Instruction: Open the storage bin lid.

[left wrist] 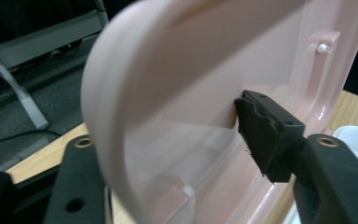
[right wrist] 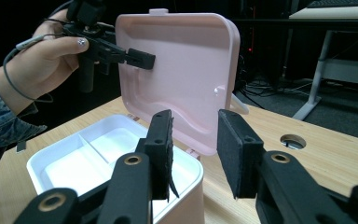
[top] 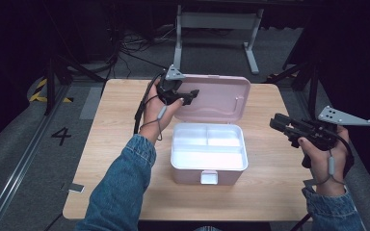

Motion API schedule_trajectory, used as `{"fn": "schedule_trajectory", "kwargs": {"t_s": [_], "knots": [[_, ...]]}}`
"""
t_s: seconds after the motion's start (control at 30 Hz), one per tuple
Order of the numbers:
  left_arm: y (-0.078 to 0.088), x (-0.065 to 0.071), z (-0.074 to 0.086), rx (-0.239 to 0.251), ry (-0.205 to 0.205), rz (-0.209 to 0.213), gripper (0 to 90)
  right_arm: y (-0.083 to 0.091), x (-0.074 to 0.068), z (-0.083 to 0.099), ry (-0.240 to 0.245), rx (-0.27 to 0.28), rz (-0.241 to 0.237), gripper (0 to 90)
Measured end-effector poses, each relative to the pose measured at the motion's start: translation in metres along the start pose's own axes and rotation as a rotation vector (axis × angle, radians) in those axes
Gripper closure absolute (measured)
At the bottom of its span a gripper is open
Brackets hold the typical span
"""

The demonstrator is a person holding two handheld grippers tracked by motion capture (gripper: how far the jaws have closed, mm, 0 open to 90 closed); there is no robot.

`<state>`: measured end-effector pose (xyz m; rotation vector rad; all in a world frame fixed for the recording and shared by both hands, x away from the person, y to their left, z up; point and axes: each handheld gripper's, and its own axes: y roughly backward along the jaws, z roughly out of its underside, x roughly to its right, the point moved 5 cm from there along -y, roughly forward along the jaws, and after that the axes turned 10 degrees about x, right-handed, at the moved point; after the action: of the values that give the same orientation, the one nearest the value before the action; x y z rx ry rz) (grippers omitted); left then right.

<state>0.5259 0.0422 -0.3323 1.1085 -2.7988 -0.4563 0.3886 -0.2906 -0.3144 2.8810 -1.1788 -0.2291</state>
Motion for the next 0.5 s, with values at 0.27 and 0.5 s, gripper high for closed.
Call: {"fn": "schedule_trajectory", "kwargs": {"t_s": [0.27,0.5], "knots": [[-0.009,-0.008,0.006,0.009,0.046,-0.001,43.0,-0.001,0.003,0.002,0.002,-0.002,0.015,66.2],[-0.018,-0.018,0.02,-0.02,0.057,0.0,38.9,0.0,0.005,0.003,-0.006,0.003,0.016,65.0]]}}
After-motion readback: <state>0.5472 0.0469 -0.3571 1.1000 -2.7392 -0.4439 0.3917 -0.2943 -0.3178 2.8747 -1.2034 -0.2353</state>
